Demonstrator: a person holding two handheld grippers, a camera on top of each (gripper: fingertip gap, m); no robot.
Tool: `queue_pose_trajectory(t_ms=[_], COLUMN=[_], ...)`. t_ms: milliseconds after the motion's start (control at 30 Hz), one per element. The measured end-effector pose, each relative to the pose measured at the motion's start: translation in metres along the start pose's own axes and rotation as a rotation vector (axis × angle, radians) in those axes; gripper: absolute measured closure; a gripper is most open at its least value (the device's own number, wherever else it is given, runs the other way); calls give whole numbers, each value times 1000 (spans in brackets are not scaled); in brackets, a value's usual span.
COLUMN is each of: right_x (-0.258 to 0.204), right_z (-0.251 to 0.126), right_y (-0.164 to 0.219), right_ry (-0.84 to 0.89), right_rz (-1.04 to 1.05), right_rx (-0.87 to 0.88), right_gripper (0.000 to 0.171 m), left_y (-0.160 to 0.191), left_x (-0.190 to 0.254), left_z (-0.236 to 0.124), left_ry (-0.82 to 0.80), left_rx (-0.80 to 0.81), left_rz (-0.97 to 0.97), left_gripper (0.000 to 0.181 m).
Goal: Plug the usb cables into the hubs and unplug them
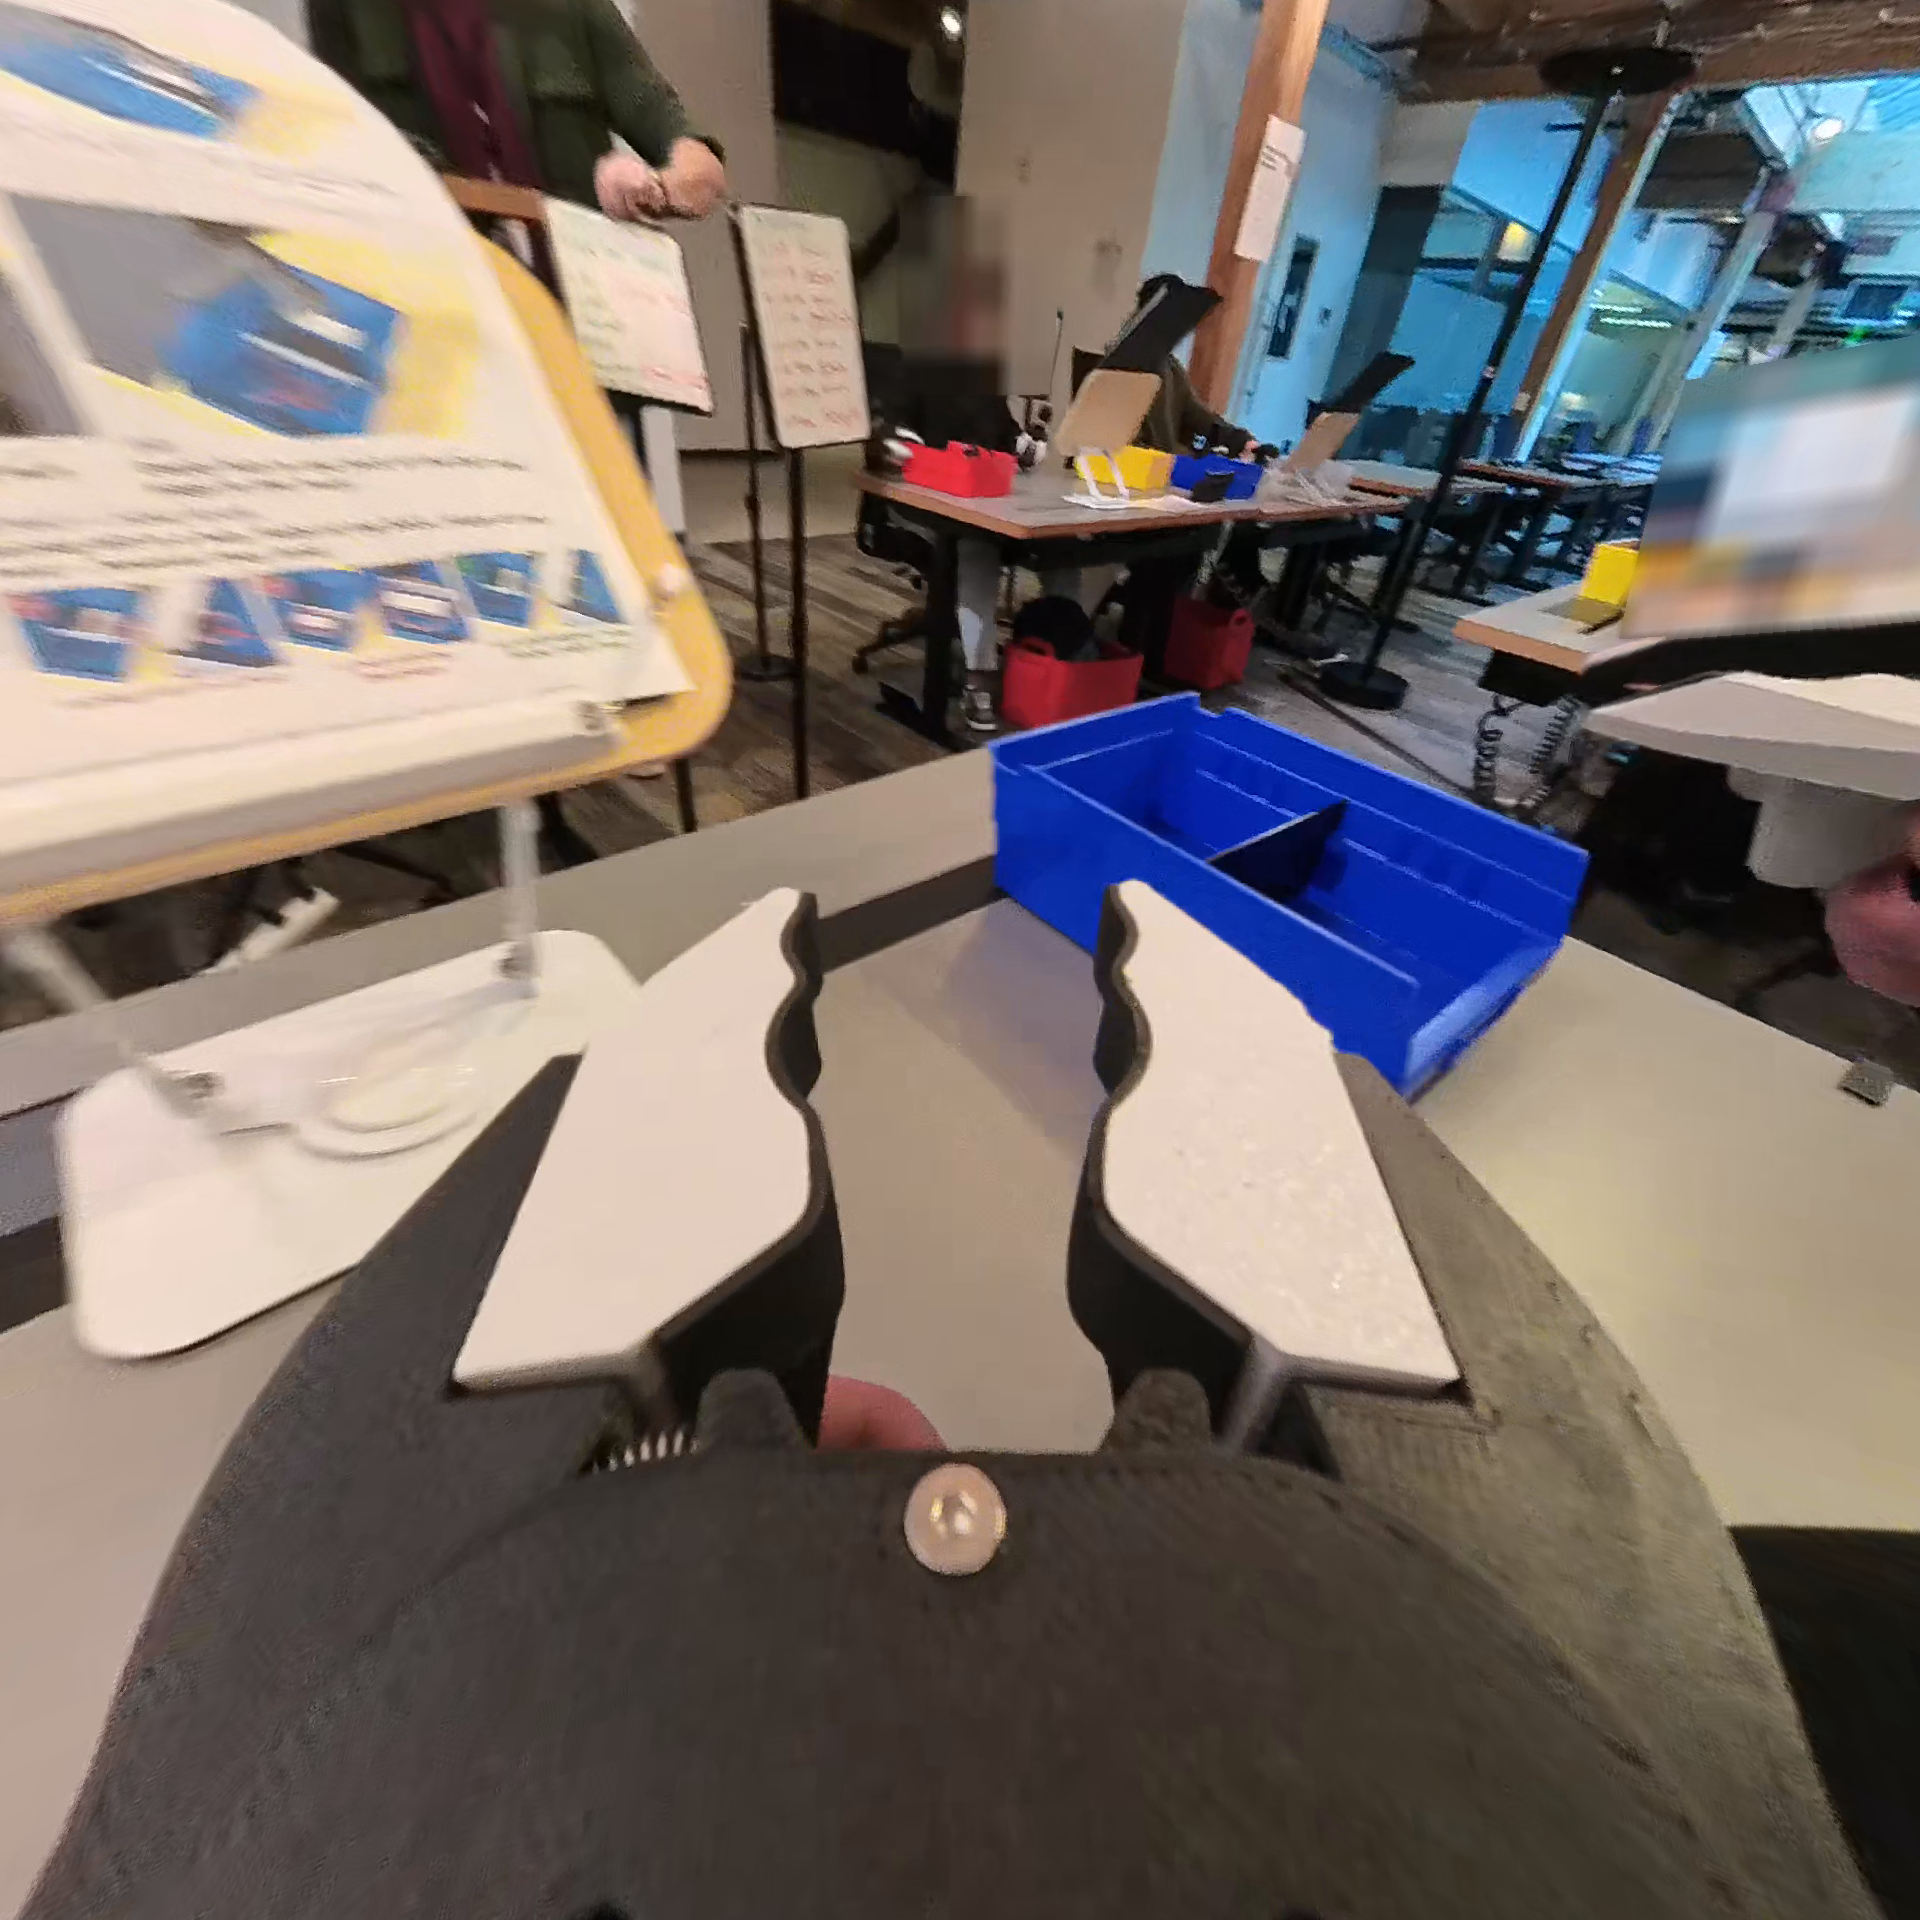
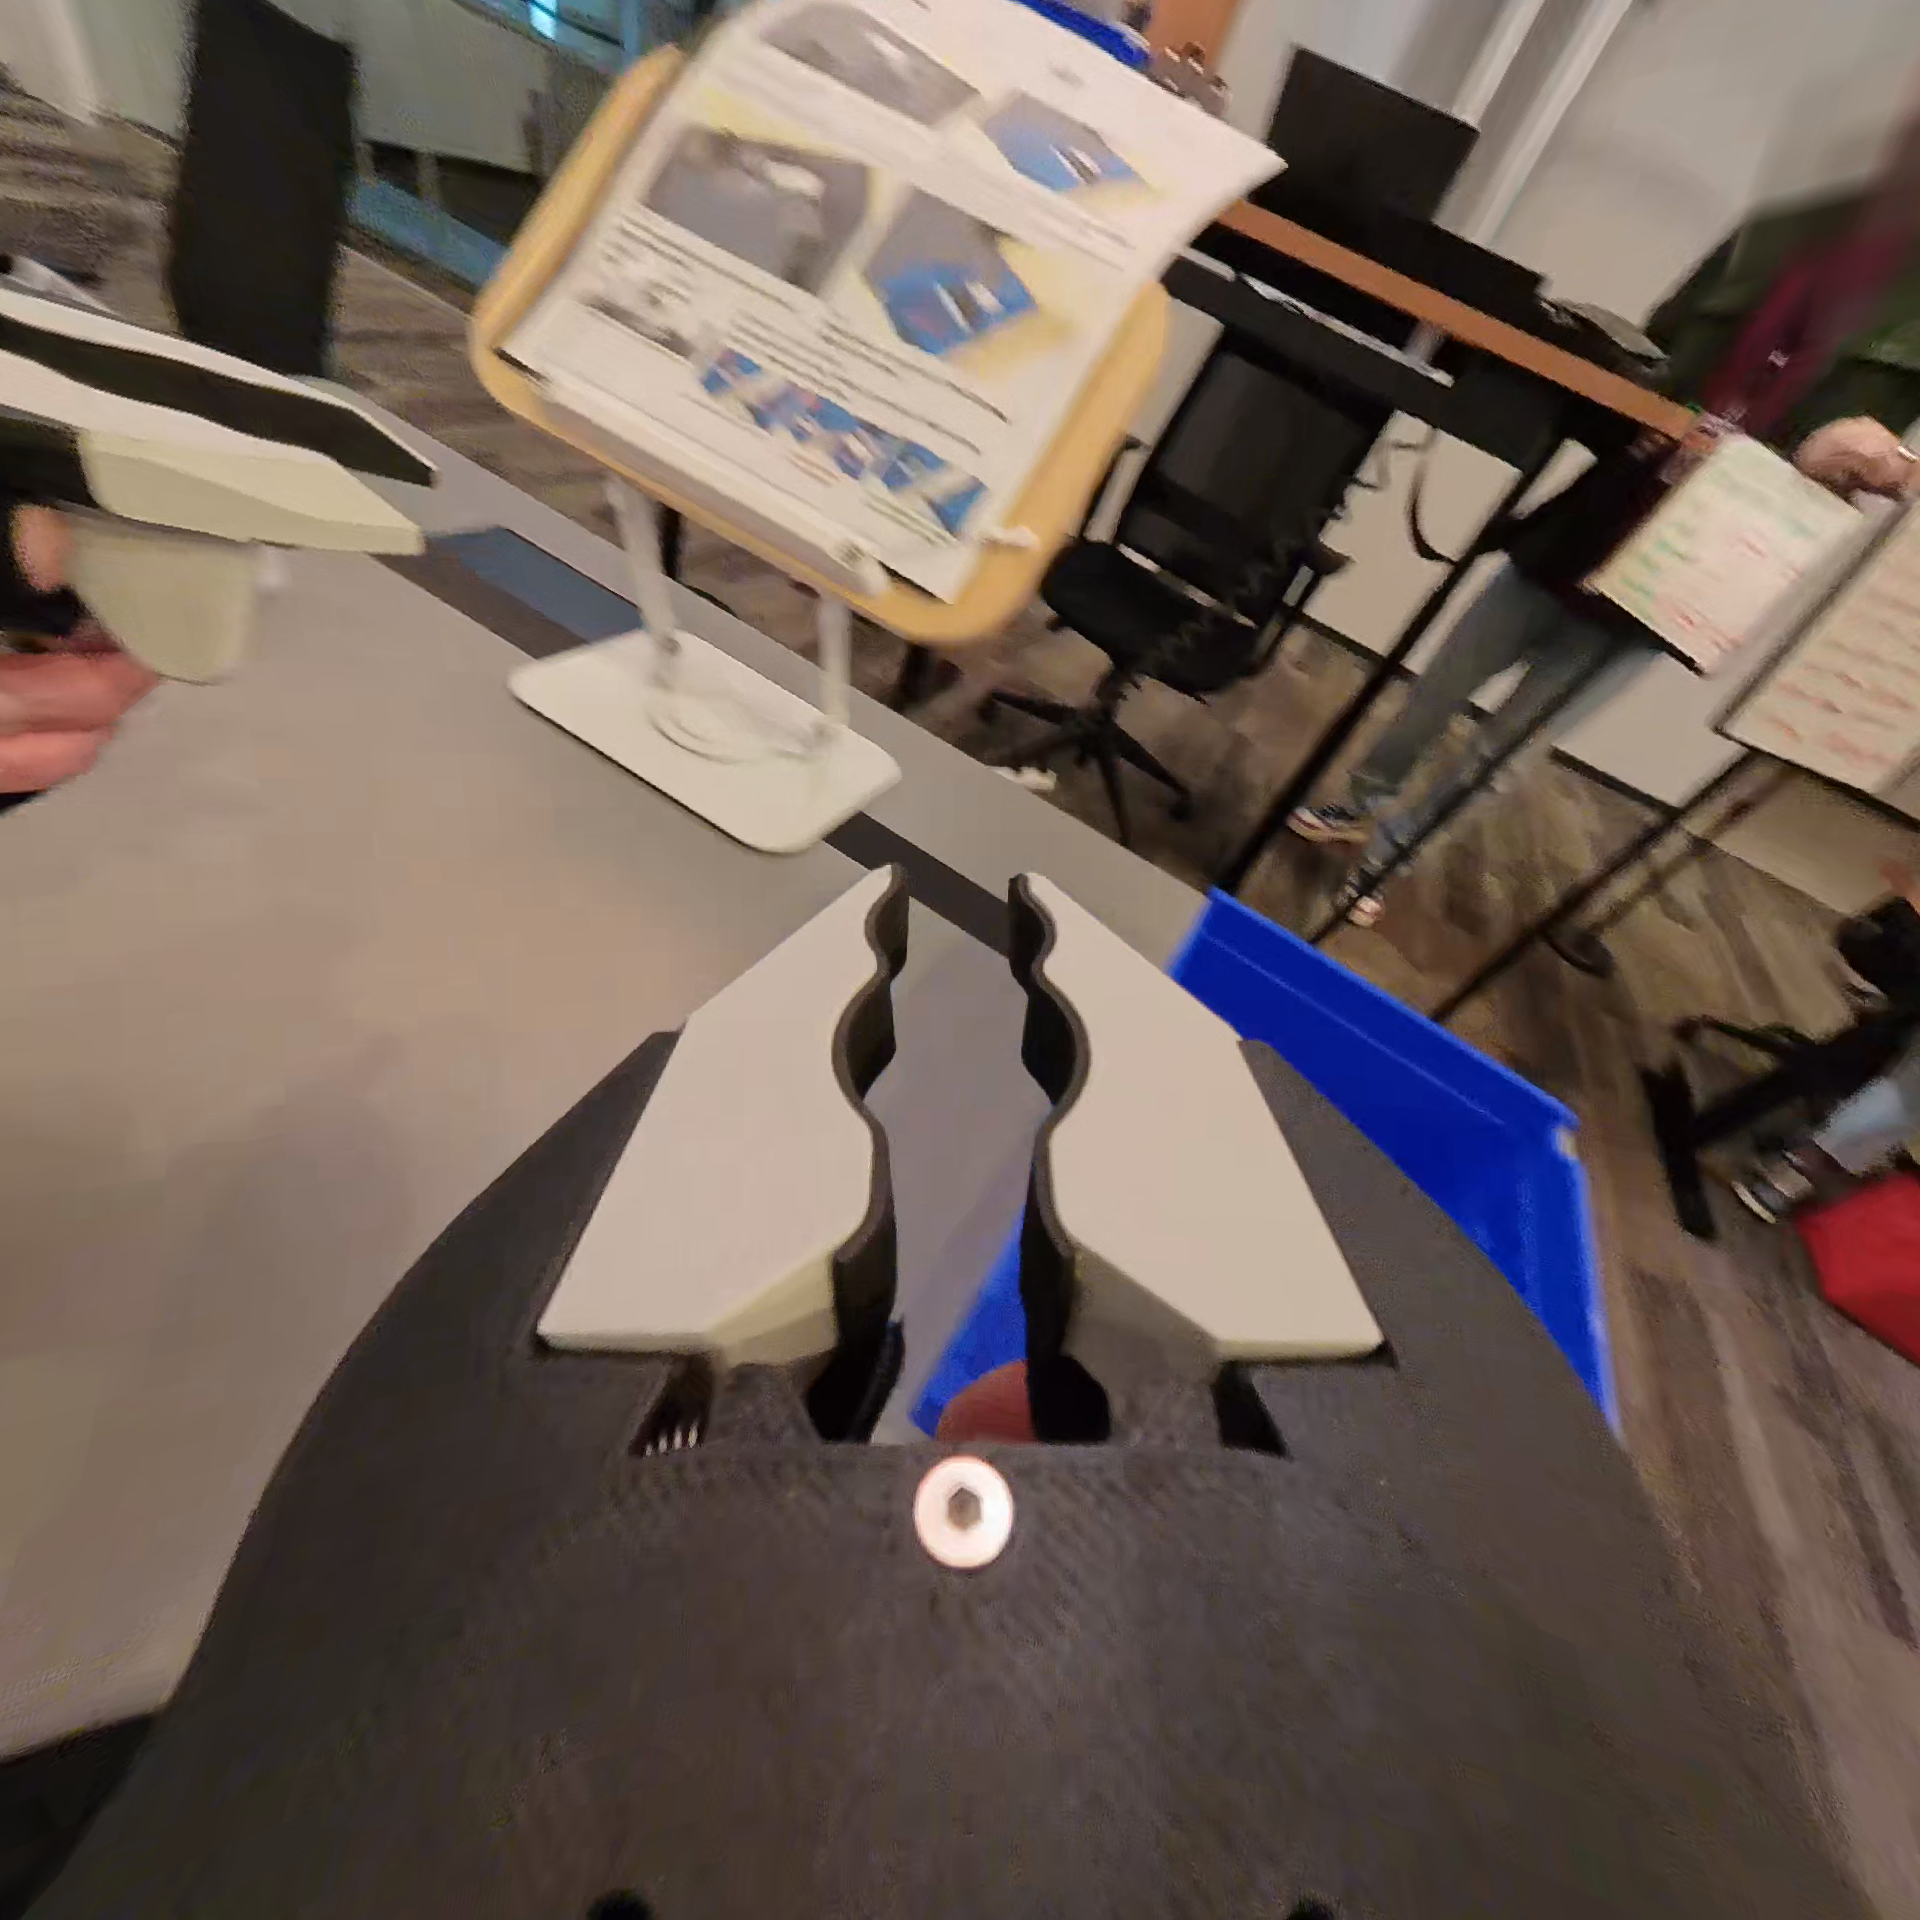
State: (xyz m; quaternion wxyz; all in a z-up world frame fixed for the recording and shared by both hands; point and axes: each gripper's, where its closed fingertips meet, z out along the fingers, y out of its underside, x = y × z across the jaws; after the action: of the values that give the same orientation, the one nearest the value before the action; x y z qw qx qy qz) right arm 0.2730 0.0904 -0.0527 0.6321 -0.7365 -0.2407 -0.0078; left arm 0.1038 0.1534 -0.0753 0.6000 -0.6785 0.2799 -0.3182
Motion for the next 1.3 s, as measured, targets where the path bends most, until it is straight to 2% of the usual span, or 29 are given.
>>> queue_pose_trajectory(t_ms=[200, 333, 467, 667, 800, 1000, 1100, 1200, 1300], right_x=[-57, -89, -100, -106, -107, -89, -82, -80, -78], right_z=[58, 99, 133, 155, 168, 162, 156, 164, 164], right_y=[-53, -67, -74, -66, -59, -93, -86, -74, -77], right_ry=[-98, -150, -159, -183, -204, -206, -188, -189, -187], right_rz=[21, 38, 54, 111, 76, 97, 138, 105, 98], right_rx=[66, 75, 95, 159, 107, 180, 235, 204, 229], right_gripper=[154, 153, 152, 151, 148, 145, 147, 142, 141], left_y=[1, 8, 7, 20, -4, -45, -35, -15, -17], left_x=[-88, -152, -182, -192, -185, -165, -168, -173, -175], left_z=[-42, -61, -62, -62, -62, -37, -32, -24, -30], left_ry=[-124, -227, -256, -258, -249, -204, -228, -246, -257], left_rx=[-40, -30, 2, 12, 65, 104, 126, 57, 79], left_rz=[38, -2, -28, 30, 73, 102, 119, 172, 193], left_gripper=[134, 134, 134, 135, 137, 134, 133, 131, 131])
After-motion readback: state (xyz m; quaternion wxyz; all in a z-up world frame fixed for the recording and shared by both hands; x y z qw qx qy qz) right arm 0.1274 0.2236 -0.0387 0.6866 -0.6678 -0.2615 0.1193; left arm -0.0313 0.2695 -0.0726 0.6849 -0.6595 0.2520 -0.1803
